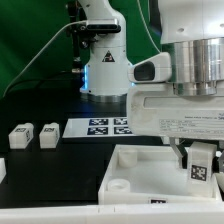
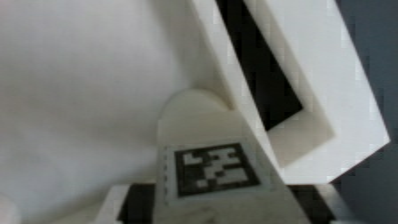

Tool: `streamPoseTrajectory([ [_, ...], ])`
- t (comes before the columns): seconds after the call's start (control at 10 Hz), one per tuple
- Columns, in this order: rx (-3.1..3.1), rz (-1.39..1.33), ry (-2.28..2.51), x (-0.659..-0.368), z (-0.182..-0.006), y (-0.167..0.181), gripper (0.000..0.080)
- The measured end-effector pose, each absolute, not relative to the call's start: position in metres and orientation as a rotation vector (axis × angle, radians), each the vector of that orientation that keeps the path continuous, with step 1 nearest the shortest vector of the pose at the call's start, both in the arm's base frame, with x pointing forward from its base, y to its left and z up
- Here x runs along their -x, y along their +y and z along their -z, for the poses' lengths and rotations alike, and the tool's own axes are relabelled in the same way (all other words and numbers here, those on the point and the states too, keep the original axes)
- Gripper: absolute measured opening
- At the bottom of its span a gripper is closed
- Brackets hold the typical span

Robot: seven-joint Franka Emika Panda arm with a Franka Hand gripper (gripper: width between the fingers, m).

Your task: Assemble one leg

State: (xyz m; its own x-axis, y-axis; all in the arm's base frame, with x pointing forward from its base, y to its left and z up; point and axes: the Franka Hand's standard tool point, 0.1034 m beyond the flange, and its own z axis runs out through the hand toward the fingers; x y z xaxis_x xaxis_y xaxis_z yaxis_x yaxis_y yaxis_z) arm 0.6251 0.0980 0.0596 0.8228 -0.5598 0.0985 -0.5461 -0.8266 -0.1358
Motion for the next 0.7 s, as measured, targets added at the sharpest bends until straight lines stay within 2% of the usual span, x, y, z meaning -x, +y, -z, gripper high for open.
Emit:
streamPoseTrajectory([
  [0.3, 2.906, 0.205, 0.873, -0.625, -0.0596, 0.0979, 0.0297],
  [0.4, 2.906, 0.205, 0.874, -0.6251, -0.0594, 0.0976, 0.0411],
  [0.5, 2.906, 0.205, 0.874, -0.6251, -0.0594, 0.0976, 0.0411],
  [0.6, 2.906, 0.205, 0.874, -0.6251, -0.0594, 0.0975, 0.0576],
  [0.7, 2.904, 0.205, 0.873, -0.6256, -0.0609, 0.0979, 0.0576],
])
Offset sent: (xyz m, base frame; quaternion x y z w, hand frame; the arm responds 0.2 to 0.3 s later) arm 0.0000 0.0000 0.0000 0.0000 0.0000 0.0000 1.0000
